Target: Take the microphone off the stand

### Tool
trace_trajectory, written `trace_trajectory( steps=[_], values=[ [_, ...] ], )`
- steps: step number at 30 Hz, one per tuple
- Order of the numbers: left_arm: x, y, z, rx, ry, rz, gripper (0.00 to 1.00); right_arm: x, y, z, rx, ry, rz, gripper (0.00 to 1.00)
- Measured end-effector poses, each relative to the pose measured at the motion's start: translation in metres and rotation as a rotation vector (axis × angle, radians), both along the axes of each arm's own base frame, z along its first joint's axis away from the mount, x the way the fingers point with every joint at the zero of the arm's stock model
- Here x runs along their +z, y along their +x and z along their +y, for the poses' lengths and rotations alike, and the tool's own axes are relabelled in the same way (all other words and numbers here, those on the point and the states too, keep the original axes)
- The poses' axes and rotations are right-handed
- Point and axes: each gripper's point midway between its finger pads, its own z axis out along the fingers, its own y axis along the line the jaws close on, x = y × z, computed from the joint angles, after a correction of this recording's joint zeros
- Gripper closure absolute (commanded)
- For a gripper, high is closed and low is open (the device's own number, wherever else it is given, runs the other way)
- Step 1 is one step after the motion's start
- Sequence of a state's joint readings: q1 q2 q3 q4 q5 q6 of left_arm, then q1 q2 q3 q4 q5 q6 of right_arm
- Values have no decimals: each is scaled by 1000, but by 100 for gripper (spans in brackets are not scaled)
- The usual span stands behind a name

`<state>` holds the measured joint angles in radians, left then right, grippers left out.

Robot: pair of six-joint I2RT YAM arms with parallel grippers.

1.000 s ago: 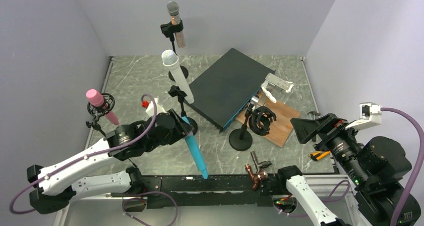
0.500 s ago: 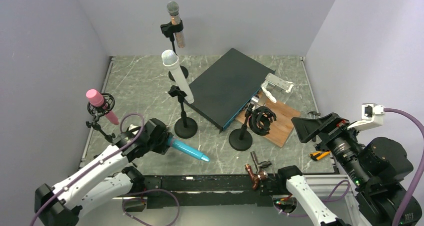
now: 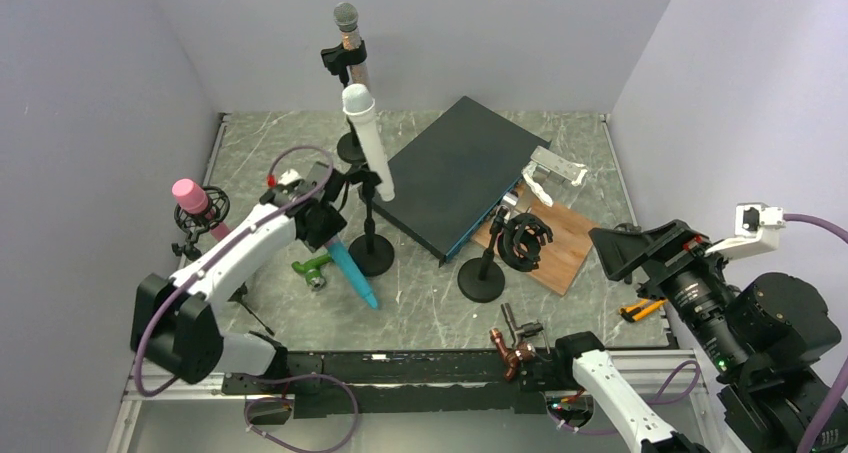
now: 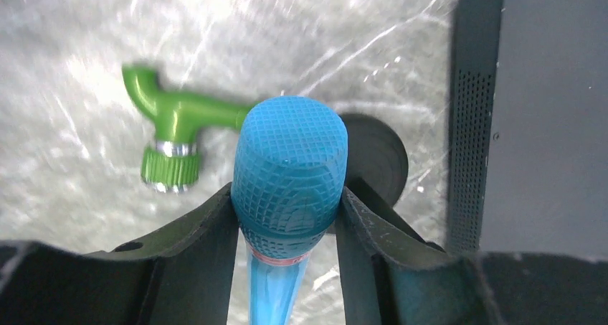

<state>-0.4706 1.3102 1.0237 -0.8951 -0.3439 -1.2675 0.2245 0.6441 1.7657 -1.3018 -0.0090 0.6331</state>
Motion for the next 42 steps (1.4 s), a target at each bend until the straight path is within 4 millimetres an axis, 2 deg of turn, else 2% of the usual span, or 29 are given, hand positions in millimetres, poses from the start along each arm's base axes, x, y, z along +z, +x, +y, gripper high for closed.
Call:
trace_trajectory(
  steps=[3,8,11,14,17,20,24,29,32,35,38,42],
  values=[
    [5,25,8,-111,94,7,100,5,3,0,0,-4,-3,3],
    [-7,54,42,-187,168,40,100,2,7,1,4,-28,36,2],
    [-6,68,57,-223,180,17,100,1,8,1,7,-43,42,1],
    [4,83,55,-300,186,-14,100,-1,8,0,10,-54,50,1],
    [19,111,48,-377,187,-65,100,-1,12,1,12,-61,61,1],
    [24,141,48,-429,177,-97,100,-3,22,4,13,-66,83,1],
    [13,174,58,-479,156,-83,100,-9,40,6,13,-92,113,0],
    [-14,223,60,-559,79,-56,99,-33,58,7,7,-131,180,0],
    [-32,238,55,-599,28,-51,88,-44,68,8,9,-151,214,0],
    [-46,235,50,-619,-17,-25,76,-47,79,8,4,-171,223,0],
    [-49,236,46,-635,-40,-23,57,-48,87,8,4,-190,222,0],
    [-50,240,42,-646,-55,-34,51,-51,93,9,8,-210,226,0]
  ],
)
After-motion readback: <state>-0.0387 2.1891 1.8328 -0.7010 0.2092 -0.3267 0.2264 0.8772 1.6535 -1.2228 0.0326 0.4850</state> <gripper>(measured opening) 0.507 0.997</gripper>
